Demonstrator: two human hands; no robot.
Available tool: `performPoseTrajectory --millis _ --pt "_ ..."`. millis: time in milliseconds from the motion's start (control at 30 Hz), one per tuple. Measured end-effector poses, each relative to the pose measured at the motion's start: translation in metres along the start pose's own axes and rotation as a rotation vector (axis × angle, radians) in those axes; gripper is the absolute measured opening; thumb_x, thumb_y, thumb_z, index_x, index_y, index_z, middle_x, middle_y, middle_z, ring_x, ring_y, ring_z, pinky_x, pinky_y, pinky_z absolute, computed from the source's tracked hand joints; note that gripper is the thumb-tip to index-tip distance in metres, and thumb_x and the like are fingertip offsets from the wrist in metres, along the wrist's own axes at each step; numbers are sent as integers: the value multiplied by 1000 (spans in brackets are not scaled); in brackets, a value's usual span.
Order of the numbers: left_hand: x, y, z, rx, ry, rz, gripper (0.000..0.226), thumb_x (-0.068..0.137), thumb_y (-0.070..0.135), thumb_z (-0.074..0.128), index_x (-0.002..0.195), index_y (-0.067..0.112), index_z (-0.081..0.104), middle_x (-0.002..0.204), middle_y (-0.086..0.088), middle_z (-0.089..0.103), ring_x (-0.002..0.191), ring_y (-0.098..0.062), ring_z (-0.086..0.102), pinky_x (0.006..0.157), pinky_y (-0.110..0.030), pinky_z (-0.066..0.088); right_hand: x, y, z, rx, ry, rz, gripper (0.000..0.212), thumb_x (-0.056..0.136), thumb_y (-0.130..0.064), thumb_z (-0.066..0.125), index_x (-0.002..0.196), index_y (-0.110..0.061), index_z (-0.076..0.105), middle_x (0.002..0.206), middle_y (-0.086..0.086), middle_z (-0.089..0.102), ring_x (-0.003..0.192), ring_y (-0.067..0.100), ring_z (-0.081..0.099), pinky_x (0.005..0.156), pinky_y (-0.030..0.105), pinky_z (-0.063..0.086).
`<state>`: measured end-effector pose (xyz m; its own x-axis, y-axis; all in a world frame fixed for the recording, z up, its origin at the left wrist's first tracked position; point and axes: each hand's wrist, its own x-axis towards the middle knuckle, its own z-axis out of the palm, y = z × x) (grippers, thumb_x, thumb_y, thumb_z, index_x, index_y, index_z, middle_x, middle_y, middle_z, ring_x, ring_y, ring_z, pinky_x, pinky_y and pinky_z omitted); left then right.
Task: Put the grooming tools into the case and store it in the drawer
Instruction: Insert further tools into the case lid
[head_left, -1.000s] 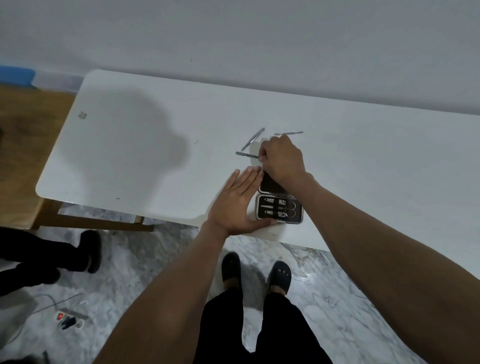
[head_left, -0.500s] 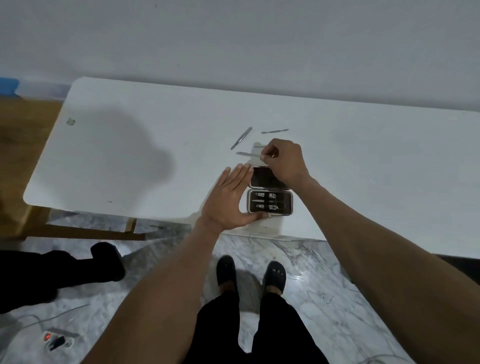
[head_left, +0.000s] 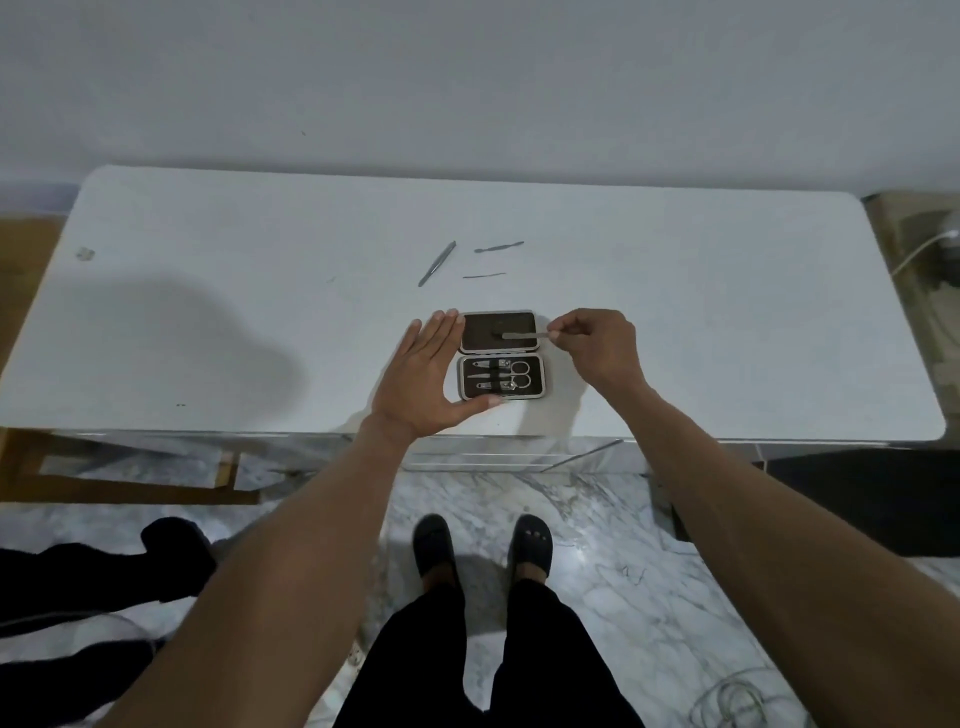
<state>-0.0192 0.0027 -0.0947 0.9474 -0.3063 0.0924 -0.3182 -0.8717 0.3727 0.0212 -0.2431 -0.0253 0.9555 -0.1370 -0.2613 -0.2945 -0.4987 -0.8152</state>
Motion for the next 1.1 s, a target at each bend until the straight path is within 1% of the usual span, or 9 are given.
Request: performPoseTrajectory --millis 200,400,467,600,667,800,933,1033,1100 --pt "-1 -1 0 6 -16 3 118 82 89 46 164 6 26 172 -9 25 161 -20 17 133 -45 12 -8 12 1 0 26 28 6 83 -12 71 85 -14 76 80 1 73 73 8 63 56 -2 38" --pt "-1 0 0 -10 -9 2 118 82 88 48 163 6 26 171 -9 26 161 -21 18 133 -46 12 -5 7 9 -13 5 19 8 83 -11 70 83 -16 76 74 -5 70 67 6 61 51 1 38" --pt "-1 0 0 -12 -1 3 117 82 87 50 163 6 27 171 -9 27 161 -21 19 132 -46 13 -4 5 12 -35 -15 8 9 82 -10 71 82 -17 76 73 -6 70 69 7 62 55 5 41" --pt "-1 0 -1 -13 2 2 117 82 86 52 163 6 27 171 -9 27 161 -21 19 133 -45 12 -1 6 17 -92 -34 -13 12 84 -11 69 83 -21 76 73 -3 70 68 14 64 61 20 47" --pt "-1 -1 0 -15 1 1 117 82 86 53 163 6 27 171 -8 27 161 -20 18 133 -43 11 1 6 16 -119 -41 -23 13 84 -11 68 84 -21 77 72 -1 70 67 15 63 63 22 47" --pt "0 -1 0 -26 8 -1 117 81 86 53 163 6 27 171 -7 26 161 -20 19 133 -43 11 4 5 12 -185 -44 -26 16 84 -10 65 85 -20 77 69 -2 68 63 14 60 56 18 42" --pt "0 -2 1 -20 2 -3 117 81 85 55 164 7 26 172 -7 25 161 -20 18 133 -45 12 4 6 11 -314 -46 -121 24 83 -6 57 85 -21 76 73 -1 71 69 17 61 59 24 40" --pt "0 -2 2 -21 4 -4 117 82 85 57 164 7 26 172 -7 25 161 -19 17 133 -44 12 3 4 11 -471 -38 -237 25 84 -7 56 89 -23 75 79 3 73 80 23 62 64 31 47" --pt "0 -2 2 -22 3 -5 117 82 85 56 164 7 26 172 -6 25 161 -18 17 133 -43 11 3 0 11 -572 -39 -268 23 88 -12 55 92 -25 74 82 6 69 88 27 59 66 34 50"
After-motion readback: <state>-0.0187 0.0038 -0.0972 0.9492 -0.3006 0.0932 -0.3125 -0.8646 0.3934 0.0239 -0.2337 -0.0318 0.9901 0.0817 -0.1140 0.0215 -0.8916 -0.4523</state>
